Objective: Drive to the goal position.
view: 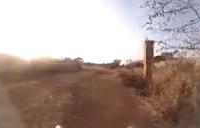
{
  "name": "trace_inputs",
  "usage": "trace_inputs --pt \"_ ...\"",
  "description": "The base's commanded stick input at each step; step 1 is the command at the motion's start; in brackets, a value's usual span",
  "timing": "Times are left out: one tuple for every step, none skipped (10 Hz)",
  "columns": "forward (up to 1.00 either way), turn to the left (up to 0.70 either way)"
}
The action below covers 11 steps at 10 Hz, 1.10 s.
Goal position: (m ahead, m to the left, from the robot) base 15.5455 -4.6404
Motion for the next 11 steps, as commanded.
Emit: trace_inputs --pt "0.69 -0.03" --pt "0.69 -0.21" --pt "0.69 -0.35" --pt "0.69 -0.35" --pt "0.69 -0.25" --pt "0.69 -0.08" --pt "0.69 0.0" --pt "0.69 0.0" --pt "0.69 0.0" --pt "0.69 0.0" --pt "0.69 0.0"
